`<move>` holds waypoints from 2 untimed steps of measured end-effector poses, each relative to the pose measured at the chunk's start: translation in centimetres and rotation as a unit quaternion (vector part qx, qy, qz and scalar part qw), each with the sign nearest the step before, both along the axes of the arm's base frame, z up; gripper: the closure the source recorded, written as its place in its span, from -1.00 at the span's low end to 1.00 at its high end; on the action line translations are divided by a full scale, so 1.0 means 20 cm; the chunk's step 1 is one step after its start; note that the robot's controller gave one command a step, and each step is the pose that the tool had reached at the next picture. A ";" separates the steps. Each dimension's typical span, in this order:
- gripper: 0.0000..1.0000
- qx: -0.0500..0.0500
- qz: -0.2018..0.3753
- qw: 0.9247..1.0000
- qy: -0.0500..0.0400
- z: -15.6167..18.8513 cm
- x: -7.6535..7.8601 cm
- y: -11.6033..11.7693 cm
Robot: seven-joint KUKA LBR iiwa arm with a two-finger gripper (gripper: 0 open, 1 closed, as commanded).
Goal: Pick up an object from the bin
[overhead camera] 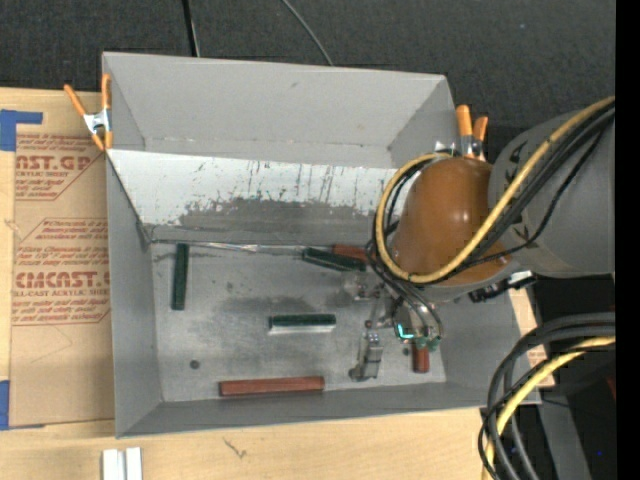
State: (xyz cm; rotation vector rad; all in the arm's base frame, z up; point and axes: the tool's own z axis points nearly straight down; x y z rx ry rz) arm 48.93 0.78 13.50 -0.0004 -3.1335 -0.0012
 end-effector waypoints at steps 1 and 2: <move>-1.00 0.000 0.000 1.000 -0.004 0.02 0.01 0.00; 1.00 0.000 0.024 1.000 -0.004 -0.31 0.27 0.23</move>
Offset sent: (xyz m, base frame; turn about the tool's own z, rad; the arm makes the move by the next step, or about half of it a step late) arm 0.0542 0.0453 -0.0611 -0.0461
